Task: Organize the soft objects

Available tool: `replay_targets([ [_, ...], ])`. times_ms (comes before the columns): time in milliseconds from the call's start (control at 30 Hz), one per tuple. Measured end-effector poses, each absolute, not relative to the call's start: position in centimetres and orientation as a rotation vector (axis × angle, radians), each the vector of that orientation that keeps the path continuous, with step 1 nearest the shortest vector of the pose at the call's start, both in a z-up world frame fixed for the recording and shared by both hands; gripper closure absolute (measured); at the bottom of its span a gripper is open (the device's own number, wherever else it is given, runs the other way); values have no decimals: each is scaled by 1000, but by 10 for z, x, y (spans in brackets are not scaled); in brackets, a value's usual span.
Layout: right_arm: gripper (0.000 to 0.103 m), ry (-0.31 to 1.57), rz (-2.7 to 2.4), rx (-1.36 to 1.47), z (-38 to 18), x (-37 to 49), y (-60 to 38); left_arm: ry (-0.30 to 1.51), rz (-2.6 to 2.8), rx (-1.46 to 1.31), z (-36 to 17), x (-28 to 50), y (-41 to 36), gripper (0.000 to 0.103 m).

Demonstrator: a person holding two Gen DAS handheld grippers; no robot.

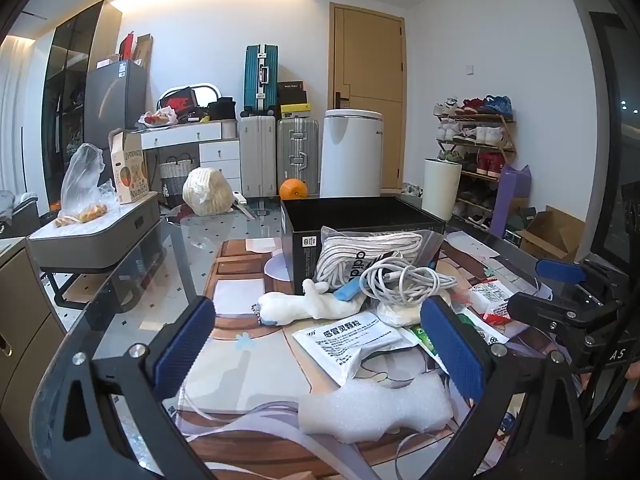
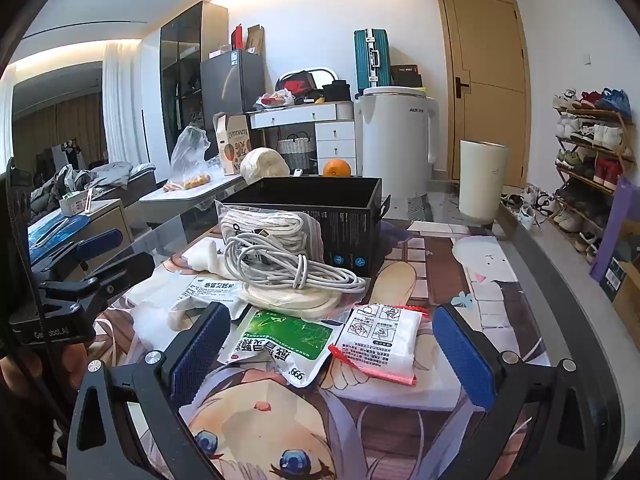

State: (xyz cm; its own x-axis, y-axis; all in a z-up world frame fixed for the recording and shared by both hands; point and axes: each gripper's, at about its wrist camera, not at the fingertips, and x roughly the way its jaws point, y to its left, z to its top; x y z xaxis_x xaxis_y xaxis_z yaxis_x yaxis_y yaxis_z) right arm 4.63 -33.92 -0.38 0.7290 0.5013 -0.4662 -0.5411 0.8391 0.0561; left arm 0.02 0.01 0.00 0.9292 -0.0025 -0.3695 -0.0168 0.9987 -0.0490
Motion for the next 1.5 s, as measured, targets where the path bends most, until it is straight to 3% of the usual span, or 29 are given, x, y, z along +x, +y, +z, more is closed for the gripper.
replay_targets([
  [1500, 0, 500, 578, -90, -6, 47, -339, 369, 1, -32, 0, -2, 0, 0],
])
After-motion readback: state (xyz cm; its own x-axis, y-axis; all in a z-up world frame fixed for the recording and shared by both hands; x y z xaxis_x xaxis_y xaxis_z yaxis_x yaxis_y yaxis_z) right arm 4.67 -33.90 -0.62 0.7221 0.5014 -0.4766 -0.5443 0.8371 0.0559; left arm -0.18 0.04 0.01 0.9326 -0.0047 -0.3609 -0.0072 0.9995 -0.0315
